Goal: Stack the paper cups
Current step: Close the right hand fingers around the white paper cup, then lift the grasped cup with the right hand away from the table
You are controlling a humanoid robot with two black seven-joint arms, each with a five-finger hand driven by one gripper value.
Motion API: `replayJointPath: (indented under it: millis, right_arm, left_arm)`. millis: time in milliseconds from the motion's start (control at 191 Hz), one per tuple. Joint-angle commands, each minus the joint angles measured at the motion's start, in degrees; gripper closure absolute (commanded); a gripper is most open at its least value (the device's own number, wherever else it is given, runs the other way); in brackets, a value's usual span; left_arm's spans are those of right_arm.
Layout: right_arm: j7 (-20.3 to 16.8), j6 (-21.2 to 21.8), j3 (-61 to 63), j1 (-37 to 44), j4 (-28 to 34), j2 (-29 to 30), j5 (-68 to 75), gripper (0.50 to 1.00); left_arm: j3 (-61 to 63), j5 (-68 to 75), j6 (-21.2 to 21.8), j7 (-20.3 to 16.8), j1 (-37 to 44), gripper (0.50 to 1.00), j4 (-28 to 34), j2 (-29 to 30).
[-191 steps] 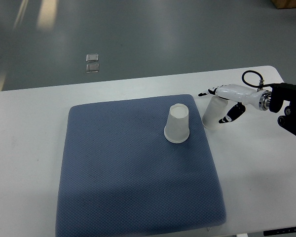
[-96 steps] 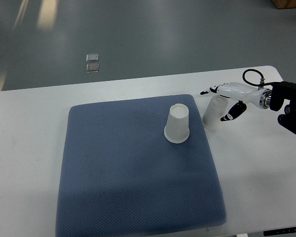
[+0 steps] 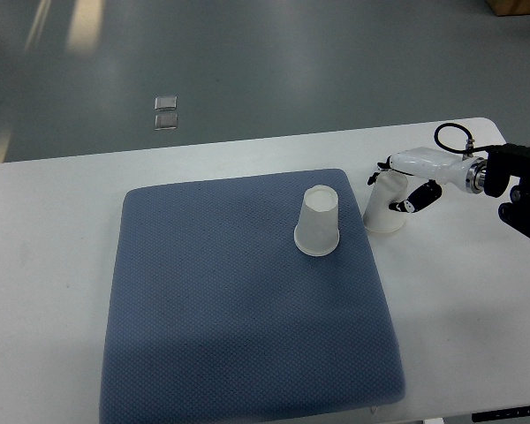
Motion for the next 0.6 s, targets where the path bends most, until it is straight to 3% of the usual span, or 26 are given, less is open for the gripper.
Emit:
replayJointPath:
  millis: [0,199,596]
  right_arm:
    - [-0.01,0.21,0.16,0.74,-0.01,-0.26,0.37,0.948]
    - [0.43,1.35,0.78,5.31,1.49,-2.81,1.33,0.948]
    - [0.34,11.37,1.13,19.28,10.98,-7.99,5.73,0.942]
  left_arm:
    - [0.00,0.00,0.00,0.00,0.00,0.500,0.00,0.00]
    - [0.00,0.00,0.00,0.00,0.00,0.500,0.00,0.00]
    - [0.00,0.00,0.00,0.00,0.00,0.500,0.00,0.00]
